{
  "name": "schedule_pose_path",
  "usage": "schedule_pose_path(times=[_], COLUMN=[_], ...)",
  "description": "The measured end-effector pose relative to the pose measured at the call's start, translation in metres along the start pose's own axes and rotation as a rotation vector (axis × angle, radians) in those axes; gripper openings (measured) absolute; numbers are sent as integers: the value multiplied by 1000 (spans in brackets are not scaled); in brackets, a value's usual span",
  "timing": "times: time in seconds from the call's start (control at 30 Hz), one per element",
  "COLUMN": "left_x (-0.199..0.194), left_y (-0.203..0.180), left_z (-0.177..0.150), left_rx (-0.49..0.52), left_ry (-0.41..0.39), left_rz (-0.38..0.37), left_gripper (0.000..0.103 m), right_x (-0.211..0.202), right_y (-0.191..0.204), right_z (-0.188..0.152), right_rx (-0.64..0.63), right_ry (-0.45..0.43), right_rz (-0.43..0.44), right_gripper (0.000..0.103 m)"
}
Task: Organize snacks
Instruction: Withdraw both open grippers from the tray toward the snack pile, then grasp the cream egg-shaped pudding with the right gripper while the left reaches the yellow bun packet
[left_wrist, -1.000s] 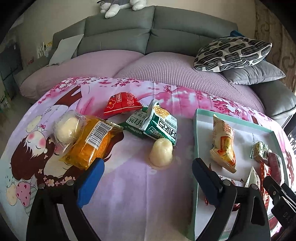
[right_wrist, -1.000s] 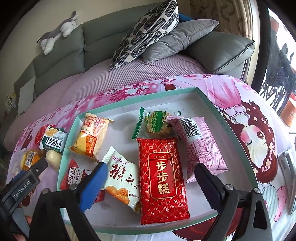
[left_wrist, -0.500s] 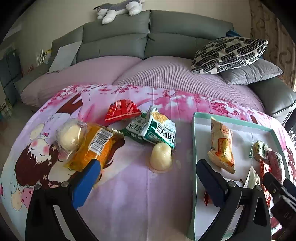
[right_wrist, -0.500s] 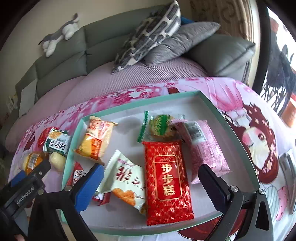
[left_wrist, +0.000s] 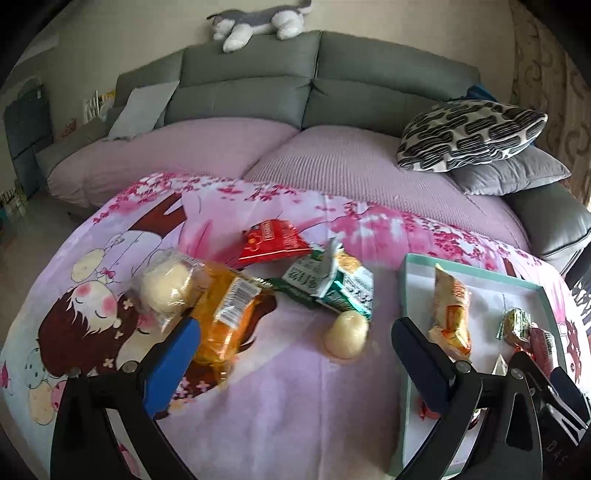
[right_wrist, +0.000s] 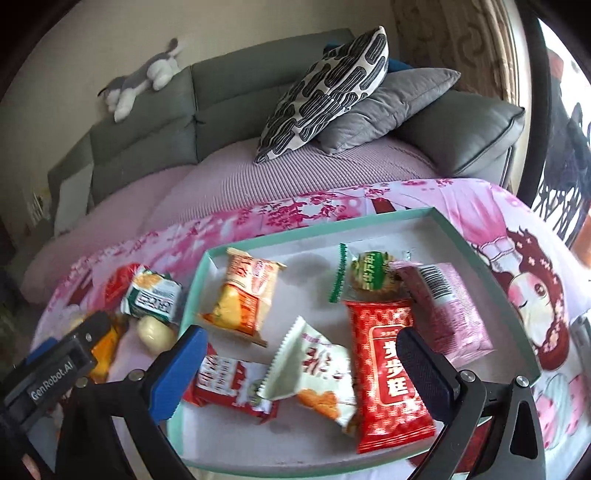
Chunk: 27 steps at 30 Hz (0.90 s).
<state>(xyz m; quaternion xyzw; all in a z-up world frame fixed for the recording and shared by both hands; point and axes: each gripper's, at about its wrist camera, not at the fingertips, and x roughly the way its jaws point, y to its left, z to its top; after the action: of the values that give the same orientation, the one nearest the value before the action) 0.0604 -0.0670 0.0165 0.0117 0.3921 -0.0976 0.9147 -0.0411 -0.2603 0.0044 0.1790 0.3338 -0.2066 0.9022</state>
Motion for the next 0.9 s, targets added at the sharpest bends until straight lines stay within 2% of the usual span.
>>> schedule_pose_path(times=[0.17, 0.33, 0.5, 0.7, 0.9], left_x=[-4, -10, -6, 14, 26], left_y=[14, 35, 67, 93, 109], left_z=[12, 27, 41, 41, 37], left_rx=[31, 23, -30, -61, -105], left_ry=[7, -13, -3, 61, 63], left_rz=[55, 97, 77, 76, -15], left_gripper=[103, 103, 103, 103, 103], right_x=[0, 0, 0, 9, 19], right_y=[18, 37, 67, 101, 132], right_z=[1, -1, -4, -11, -19], right_rx=[-32, -27, -63, -95, -169], right_ry=[-8, -11, -20, -2, 9], right_rz=[-8, 56, 107, 172, 216], right_gripper=[103, 103, 103, 103, 103])
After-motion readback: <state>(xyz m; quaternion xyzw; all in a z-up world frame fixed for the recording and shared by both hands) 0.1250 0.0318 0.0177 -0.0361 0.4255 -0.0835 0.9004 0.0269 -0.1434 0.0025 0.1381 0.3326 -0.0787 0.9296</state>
